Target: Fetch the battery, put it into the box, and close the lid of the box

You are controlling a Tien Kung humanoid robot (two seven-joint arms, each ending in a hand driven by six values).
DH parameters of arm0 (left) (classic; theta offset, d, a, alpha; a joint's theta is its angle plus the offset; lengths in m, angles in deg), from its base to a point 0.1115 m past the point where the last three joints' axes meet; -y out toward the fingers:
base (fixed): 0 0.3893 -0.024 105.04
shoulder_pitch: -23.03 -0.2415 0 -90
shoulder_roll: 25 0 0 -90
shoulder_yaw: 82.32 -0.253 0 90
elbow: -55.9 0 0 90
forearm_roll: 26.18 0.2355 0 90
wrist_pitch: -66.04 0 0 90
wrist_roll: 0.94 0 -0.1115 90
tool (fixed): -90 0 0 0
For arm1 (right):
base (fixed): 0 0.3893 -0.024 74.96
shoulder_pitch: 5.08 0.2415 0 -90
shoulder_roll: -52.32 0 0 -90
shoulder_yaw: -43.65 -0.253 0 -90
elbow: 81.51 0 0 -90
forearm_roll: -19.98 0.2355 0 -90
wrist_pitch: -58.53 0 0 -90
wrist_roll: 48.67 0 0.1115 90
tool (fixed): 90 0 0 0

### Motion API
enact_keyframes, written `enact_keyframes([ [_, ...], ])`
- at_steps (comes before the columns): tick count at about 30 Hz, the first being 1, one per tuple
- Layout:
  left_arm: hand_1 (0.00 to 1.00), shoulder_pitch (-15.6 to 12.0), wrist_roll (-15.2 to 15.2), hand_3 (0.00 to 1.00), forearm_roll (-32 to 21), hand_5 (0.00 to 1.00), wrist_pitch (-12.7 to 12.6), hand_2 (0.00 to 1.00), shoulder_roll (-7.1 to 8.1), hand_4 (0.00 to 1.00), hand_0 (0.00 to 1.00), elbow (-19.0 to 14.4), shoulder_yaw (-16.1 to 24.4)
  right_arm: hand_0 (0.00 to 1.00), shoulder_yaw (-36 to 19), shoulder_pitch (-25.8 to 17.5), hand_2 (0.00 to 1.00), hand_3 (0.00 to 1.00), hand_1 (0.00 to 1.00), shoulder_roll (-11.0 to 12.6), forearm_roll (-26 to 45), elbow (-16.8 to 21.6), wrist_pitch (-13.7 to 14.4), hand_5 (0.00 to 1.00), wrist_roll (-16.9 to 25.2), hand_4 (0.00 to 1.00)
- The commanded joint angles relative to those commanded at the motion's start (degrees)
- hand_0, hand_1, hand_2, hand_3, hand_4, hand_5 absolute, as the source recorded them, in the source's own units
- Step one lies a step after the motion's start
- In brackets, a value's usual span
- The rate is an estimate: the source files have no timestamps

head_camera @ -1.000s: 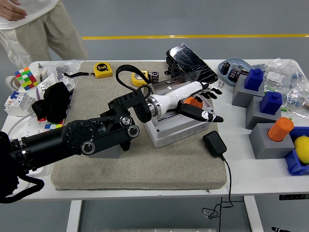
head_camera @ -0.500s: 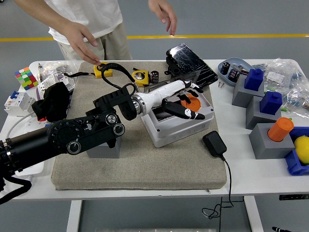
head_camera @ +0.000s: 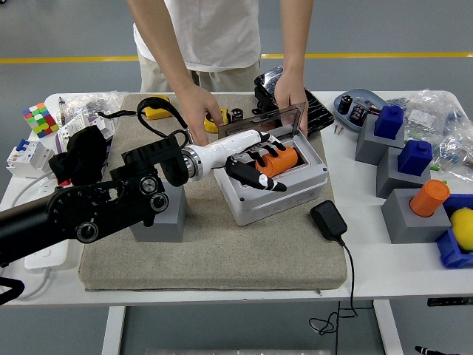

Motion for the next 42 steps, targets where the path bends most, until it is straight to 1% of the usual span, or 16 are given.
enact_keyframes([
  [1,0.741,0.1,-0.9,0.781,0.9,0.401,0.5,0.734,0.64,0.998,0.665,-1.2,0.5,0.671,-0.1,0.0,0.686,0.532,0.671,0.0,0.0,0.0,0.0,0.463,0.0,0.905],
  [2,0.606,0.2,-1.5,0.731,1.3,0.404,0.8,0.631,1.1,0.998,0.382,-2.0,1.0,0.671,-0.1,0.0,0.686,0.532,0.671,0.0,0.0,0.0,0.0,0.463,0.0,0.905],
  [4,0.606,0.4,-2.3,0.731,2.2,0.404,1.2,0.631,1.94,0.998,0.382,-3.6,2.2,0.671,-0.1,0.0,0.686,0.532,0.671,0.1,0.0,0.0,0.0,0.463,0.0,0.905],
  [7,0.606,0.6,-2.1,0.731,2.7,0.404,0.9,0.631,2.46,0.998,0.382,-5.5,4.5,0.671,-0.3,0.1,0.686,0.532,0.671,0.0,0.0,0.1,0.1,0.463,0.1,0.905],
  [8,0.553,0.6,-1.7,0.673,2.6,0.402,0.4,0.573,2.45,0.998,0.307,-6.0,5.4,0.673,-0.4,0.1,0.686,0.531,0.671,0.0,-0.1,0.1,0.1,0.463,0.1,0.905],
  [9,0.553,0.5,-1.2,0.673,2.4,0.402,-0.1,0.573,2.4,0.998,0.307,-6.3,5.9,0.673,-0.4,0.1,0.686,0.531,0.671,0.0,-0.1,0.1,0.1,0.463,0.1,0.905],
  [11,0.553,0.3,0.9,0.673,2.1,0.402,-2.4,0.573,1.96,0.998,0.307,-6.6,7.1,0.673,-0.4,0.1,0.686,0.531,0.671,-0.1,0.0,0.1,0.1,0.463,0.1,0.905],
  [14,0.553,0.2,3.9,0.673,2.1,0.402,-5.7,0.573,0.71,0.998,0.307,-5.3,8.2,0.673,-0.2,0.1,0.686,0.531,0.671,-0.1,0.0,0.1,0.1,0.463,0.1,0.905],
  [15,0.706,0.2,4.6,0.754,2.1,0.398,-6.4,0.693,0.14,0.998,0.652,-4.5,8.5,0.671,-0.2,0.1,0.685,0.531,0.672,-0.1,0.0,0.1,0.1,0.463,0.1,0.905],
  [20,0.706,0.7,5.2,0.754,2.2,0.398,-7.1,0.693,-2.38,0.998,0.652,-0.3,8.4,0.671,0.2,0.2,0.685,0.531,0.672,-0.1,0.1,0.1,0.1,0.463,0.2,0.905],
  [21,0.818,0.9,5.2,0.815,2.1,0.398,-7.0,0.788,-2.9,0.998,0.728,0.7,8.0,0.671,0.3,0.2,0.685,0.53,0.671,-0.1,0.1,0.2,0.1,0.463,0.2,0.905],
  [25,0.818,1.7,4.2,0.815,1.5,0.398,-6.3,0.788,-4.49,0.998,0.728,4.5,5.9,0.671,0.6,0.3,0.685,0.53,0.671,-0.1,0.2,0.2,0.1,0.463,0.2,0.905],
  [27,0.82,1.9,3.4,0.816,1.3,0.392,-5.6,0.788,-4.81,0.998,0.721,5.8,4.9,0.67,0.7,0.3,0.685,0.528,0.672,-0.1,0.2,0.3,0.0,0.463,0.2,0.904],
  [31,0.82,2.0,2.1,0.816,1.0,0.392,-4.4,0.788,-4.71,0.998,0.721,7.3,3.2,0.67,0.5,0.3,0.685,0.528,0.672,-0.1,0.0,0.4,0.0,0.463,0.2,0.904],
  [35,0.808,1.3,0.3,0.81,1.3,0.392,-3.0,0.776,-3.36,0.998,0.71,5.1,3.3,0.672,0.0,0.1,0.685,0.529,0.67,0.0,-0.3,0.5,0.0,0.463,0.2,0.905],
  [42,0.774,0.2,-2.9,0.789,2.4,0.394,-1.1,0.746,-0.68,0.998,0.681,-2.4,4.6,0.672,-0.5,-0.4,0.685,0.529,0.671,0.0,-0.5,0.4,0.0,0.463,0.2,0.905],
])
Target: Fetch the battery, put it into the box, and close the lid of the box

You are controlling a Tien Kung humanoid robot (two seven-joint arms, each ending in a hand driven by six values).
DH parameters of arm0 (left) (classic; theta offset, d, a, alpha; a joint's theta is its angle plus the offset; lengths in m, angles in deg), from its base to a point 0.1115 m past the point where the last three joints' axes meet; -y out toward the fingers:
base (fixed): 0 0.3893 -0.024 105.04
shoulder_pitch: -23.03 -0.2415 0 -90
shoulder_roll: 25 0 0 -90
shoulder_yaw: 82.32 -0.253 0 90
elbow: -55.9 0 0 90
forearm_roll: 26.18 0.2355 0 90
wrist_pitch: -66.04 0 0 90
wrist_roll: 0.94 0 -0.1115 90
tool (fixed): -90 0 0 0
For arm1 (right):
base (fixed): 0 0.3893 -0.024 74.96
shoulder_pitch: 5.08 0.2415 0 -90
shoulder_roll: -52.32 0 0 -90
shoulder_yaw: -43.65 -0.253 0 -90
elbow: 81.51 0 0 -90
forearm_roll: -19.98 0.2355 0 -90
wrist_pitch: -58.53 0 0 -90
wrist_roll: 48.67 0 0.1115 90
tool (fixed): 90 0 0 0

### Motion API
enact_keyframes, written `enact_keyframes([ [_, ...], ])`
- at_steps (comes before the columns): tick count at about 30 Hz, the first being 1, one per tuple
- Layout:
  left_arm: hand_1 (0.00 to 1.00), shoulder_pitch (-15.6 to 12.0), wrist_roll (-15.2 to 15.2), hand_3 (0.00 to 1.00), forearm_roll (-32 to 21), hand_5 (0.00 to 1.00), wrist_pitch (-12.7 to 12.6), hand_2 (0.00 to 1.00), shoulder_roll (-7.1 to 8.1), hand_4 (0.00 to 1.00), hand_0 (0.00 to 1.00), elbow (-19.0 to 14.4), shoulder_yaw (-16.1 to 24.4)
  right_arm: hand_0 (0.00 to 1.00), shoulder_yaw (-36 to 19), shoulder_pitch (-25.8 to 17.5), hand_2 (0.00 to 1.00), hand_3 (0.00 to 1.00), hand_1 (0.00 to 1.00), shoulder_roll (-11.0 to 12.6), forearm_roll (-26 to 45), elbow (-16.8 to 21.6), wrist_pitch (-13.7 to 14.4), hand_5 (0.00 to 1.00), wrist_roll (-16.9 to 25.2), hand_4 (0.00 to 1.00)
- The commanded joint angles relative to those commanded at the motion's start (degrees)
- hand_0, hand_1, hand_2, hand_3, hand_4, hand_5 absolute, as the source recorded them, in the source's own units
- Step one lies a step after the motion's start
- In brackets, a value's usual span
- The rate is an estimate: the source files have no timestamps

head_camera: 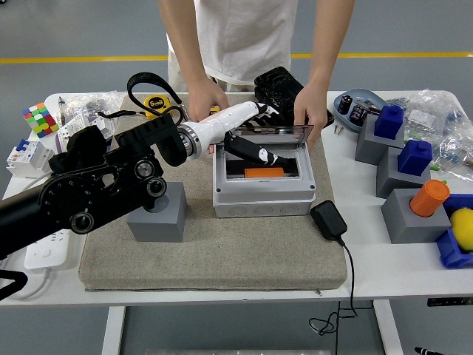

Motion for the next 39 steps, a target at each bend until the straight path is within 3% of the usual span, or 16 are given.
enact_keyframes([
  [7,0.752,-0.9,-3.1,0.781,-1.0,0.398,2.2,0.734,0.71,0.998,0.664,-2.6,-1.2,0.672,-0.3,-0.1,0.685,0.529,0.671,-0.2,-0.2,-0.1,0.1,0.463,0.1,0.905],
  [28,0.736,-4.2,-4.0,0.773,-3.7,0.411,2.7,0.724,1.12,0.998,0.657,-3.6,-0.3,0.67,-1.1,-0.3,0.685,0.528,0.67,-0.5,-0.5,-0.4,0.2,0.462,0.3,0.905],
  [34,0.734,-8.3,-1.8,0.769,-0.8,0.413,0.4,0.716,2.8,0.998,0.641,-10.8,9.3,0.665,-1.4,-0.4,0.684,0.527,0.669,-0.6,-0.6,-0.5,0.3,0.461,0.3,0.904],
  [39,0.726,-13.1,3.6,0.756,1.4,0.401,-5.2,0.712,5.56,0.998,0.605,-16.1,18.7,0.67,-1.4,-0.3,0.683,0.527,0.669,-0.7,-0.1,-1.0,0.2,0.461,0.3,0.904],
])
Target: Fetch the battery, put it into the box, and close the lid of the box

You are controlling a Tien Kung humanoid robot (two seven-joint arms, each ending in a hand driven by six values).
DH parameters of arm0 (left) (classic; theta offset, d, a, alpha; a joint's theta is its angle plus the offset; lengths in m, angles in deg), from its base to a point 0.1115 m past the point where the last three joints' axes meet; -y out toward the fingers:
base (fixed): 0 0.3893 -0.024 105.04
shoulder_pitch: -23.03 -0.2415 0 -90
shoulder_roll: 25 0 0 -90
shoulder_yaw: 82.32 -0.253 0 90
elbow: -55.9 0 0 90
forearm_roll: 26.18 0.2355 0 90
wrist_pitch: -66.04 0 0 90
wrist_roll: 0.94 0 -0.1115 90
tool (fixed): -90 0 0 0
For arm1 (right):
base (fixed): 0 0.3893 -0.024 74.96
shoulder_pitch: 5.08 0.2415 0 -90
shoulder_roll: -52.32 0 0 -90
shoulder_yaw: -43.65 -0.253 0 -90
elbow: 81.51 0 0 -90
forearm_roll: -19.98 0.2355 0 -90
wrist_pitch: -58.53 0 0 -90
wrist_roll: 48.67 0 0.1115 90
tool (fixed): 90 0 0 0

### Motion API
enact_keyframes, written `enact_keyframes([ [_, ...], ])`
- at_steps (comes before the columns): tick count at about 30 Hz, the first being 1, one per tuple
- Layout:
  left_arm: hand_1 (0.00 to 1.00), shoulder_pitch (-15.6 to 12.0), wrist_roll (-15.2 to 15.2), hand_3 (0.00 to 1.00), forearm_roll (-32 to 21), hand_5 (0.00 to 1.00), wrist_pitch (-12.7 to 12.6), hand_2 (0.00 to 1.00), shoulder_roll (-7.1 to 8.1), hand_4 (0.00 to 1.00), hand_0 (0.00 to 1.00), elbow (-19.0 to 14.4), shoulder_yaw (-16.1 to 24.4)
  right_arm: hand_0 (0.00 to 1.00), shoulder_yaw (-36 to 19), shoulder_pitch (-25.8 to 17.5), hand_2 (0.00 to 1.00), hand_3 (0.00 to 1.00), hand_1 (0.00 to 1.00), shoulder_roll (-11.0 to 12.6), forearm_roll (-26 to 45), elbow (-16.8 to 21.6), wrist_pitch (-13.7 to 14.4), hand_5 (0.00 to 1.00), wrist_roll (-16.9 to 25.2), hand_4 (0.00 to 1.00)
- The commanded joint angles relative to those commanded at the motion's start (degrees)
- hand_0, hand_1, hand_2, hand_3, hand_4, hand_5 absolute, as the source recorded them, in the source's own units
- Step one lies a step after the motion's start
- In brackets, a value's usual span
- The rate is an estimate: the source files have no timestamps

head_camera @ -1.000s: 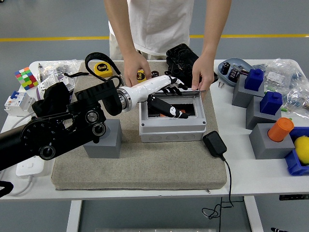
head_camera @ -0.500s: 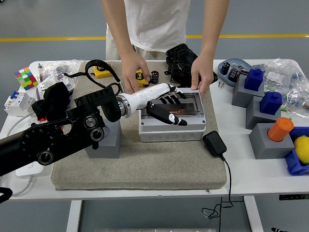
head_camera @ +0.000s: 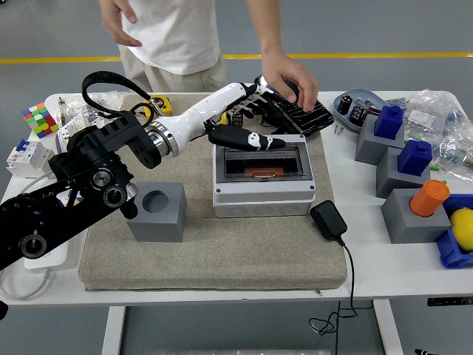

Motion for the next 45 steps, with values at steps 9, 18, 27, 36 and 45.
enact_keyframes([
  [9,0.691,-14.3,13.1,0.712,-7.1,0.407,-11.4,0.688,2.33,0.998,0.527,0.5,17.3,0.666,0.0,1.0,0.683,0.526,0.668,0.4,1.5,-1.9,0.1,0.462,-0.1,0.905],
  [18,0.66,-25.4,18.2,0.652,-10.7,0.393,-14.4,0.647,-2.54,0.998,0.507,1.6,37.3,0.666,-1.2,1.9,0.683,0.527,0.669,0.2,1.4,-2.8,0.1,0.463,0.0,0.905],
  [27,0.656,-29.2,17.6,0.647,-12.3,0.391,-13.8,0.644,-1.23,0.998,0.524,3.0,40.2,0.665,-0.8,1.9,0.682,0.526,0.668,0.5,1.4,-2.7,0.0,0.463,-0.2,0.904],
  [36,0.657,-30.5,16.2,0.645,-12.4,0.38,-12.9,0.642,-1.16,0.998,0.495,3.4,40.3,0.665,-2.4,1.7,0.683,0.527,0.669,0.0,0.9,-2.9,-0.1,0.465,-0.4,0.905],
  [45,0.651,-30.9,15.2,0.645,-11.7,0.382,-12.0,0.641,-1.26,0.998,0.487,3.1,41.7,0.665,-2.2,2.0,0.683,0.526,0.669,0.0,1.4,-3.5,-0.2,0.472,-0.6,0.904],
])
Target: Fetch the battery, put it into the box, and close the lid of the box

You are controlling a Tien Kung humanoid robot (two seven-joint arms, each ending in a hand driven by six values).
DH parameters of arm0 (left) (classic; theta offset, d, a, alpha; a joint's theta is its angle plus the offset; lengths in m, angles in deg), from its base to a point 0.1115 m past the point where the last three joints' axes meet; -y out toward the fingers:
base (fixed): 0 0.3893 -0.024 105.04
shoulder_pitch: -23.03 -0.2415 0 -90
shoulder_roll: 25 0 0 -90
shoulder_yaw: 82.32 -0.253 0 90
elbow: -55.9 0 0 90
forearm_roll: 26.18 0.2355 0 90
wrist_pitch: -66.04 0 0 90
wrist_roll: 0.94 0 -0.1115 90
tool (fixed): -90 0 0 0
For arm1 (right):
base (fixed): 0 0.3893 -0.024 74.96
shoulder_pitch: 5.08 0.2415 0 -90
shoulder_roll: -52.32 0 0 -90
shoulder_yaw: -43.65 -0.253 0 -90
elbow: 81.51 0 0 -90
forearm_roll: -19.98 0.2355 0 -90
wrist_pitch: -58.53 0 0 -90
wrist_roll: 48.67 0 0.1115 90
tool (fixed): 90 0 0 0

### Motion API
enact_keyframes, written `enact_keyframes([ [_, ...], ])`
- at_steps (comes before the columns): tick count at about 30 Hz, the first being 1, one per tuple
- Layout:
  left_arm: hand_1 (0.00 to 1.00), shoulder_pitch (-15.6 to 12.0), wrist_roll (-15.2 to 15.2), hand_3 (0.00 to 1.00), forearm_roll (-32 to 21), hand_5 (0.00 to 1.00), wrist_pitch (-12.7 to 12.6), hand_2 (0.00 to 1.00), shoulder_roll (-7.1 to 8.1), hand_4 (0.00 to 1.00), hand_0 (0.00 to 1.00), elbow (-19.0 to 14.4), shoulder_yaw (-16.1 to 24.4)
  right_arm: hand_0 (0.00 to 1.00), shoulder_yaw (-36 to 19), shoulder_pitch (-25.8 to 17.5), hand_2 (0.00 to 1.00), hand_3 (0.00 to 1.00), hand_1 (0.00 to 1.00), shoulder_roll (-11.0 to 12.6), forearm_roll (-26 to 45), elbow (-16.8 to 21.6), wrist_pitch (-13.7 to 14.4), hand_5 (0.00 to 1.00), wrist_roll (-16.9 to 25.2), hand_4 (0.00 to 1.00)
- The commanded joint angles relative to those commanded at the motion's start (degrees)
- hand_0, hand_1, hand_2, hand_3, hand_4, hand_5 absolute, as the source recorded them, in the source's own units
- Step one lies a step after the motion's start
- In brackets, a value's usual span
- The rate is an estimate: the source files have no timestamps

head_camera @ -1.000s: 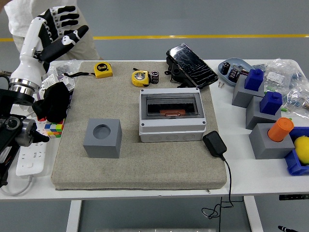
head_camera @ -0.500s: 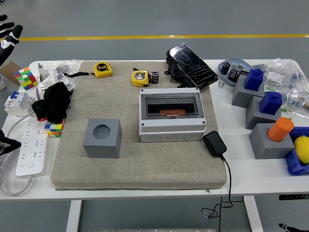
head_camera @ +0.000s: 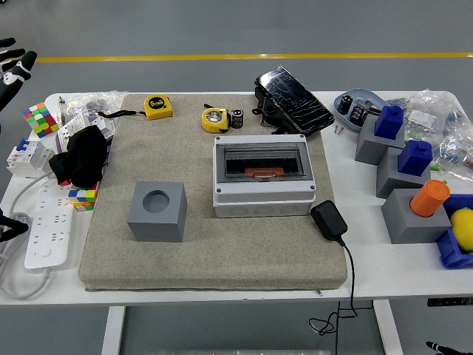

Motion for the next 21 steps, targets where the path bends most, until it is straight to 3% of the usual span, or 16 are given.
enact_keyframes([
  [21,0.64,-0.1,-1.5,0.643,0.8,0.387,1.4,0.641,0.2,0.998,0.484,0.2,0.5,0.666,0.2,0.6,0.684,0.527,0.67,-0.2,0.3,-0.3,-0.2,0.477,-0.3,0.904],
])
